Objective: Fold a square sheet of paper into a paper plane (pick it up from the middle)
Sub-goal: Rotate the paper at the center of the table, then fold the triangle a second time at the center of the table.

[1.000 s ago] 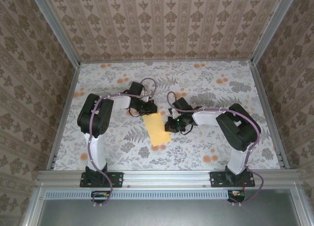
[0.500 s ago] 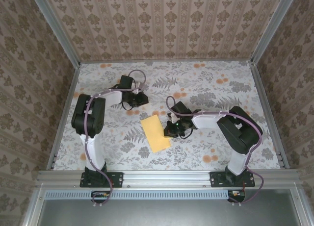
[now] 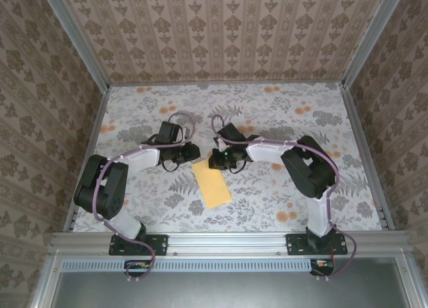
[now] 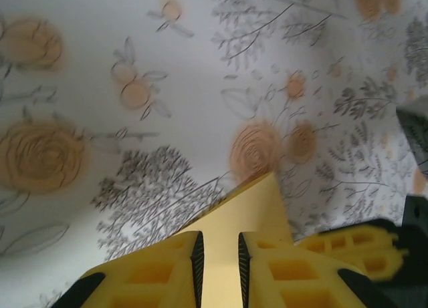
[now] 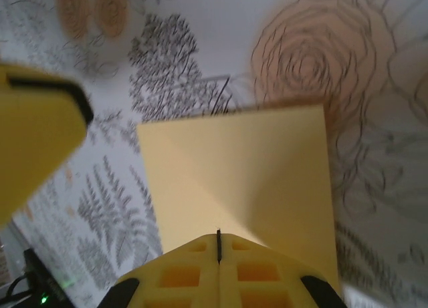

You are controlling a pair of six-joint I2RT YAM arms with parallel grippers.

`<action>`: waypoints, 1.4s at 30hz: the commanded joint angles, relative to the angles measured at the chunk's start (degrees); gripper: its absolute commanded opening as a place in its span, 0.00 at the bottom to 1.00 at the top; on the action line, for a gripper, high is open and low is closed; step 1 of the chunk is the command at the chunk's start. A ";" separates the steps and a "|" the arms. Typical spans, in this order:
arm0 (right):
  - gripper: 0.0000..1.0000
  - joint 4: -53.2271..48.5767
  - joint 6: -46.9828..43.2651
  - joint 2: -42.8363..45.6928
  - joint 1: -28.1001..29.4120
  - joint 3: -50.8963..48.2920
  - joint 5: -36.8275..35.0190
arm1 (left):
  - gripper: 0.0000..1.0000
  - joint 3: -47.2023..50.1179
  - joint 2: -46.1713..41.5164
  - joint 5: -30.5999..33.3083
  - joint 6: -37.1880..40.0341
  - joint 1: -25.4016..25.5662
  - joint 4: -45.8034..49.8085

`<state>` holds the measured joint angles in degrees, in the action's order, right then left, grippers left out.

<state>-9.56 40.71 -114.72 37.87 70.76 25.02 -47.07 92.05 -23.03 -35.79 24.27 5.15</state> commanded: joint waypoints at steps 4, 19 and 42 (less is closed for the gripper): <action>0.00 -3.64 -0.18 -4.10 -2.39 2.78 -4.76 | 0.29 2.57 -3.71 4.26 -5.17 0.21 0.04; 0.19 -3.16 1.92 9.03 -8.34 -5.65 -5.97 | 0.71 5.07 -8.96 3.33 -12.59 8.07 8.18; 0.21 -4.17 3.30 7.08 -7.19 -10.73 -3.20 | 0.87 5.95 -8.86 1.21 -24.59 17.29 9.17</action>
<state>-12.05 43.90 -106.15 30.81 58.87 21.74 -39.68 82.00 -20.60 -59.05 40.86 13.54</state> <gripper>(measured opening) 0.214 0.869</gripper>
